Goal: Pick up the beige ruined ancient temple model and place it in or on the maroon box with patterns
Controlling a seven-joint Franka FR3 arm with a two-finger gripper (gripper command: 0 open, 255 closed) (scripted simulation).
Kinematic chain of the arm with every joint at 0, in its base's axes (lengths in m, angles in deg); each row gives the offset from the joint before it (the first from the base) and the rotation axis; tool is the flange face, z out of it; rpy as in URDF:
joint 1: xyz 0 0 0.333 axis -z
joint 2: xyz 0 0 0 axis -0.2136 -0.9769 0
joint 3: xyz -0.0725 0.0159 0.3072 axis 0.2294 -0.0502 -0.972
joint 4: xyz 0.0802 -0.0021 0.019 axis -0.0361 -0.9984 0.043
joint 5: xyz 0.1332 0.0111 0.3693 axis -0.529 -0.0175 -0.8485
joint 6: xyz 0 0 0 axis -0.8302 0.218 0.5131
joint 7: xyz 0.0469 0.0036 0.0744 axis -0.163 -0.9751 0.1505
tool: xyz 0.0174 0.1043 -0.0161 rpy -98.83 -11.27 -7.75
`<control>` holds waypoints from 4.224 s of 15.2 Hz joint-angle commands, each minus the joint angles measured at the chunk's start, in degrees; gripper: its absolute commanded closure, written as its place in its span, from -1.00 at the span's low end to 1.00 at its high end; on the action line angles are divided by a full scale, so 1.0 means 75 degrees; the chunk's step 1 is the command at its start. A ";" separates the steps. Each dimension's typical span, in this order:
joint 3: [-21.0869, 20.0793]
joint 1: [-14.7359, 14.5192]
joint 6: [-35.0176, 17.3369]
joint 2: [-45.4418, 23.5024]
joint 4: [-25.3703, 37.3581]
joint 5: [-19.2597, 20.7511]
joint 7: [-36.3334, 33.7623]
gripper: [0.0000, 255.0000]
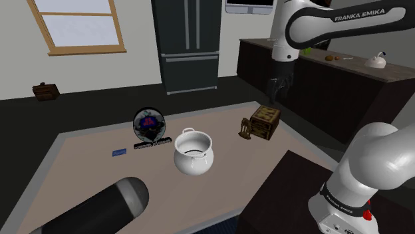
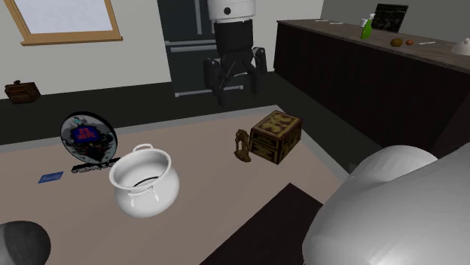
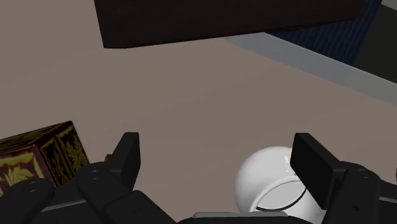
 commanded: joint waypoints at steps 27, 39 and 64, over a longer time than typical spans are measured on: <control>0.1799 0.1029 -0.5297 -0.7461 0.2556 -0.2019 0.3913 -1.00; 0.1110 0.2362 -0.5278 -1.0845 0.6028 -0.3082 0.4890 -1.00; 0.0956 0.2470 -0.5679 -1.1458 0.6245 -0.3218 0.4961 1.00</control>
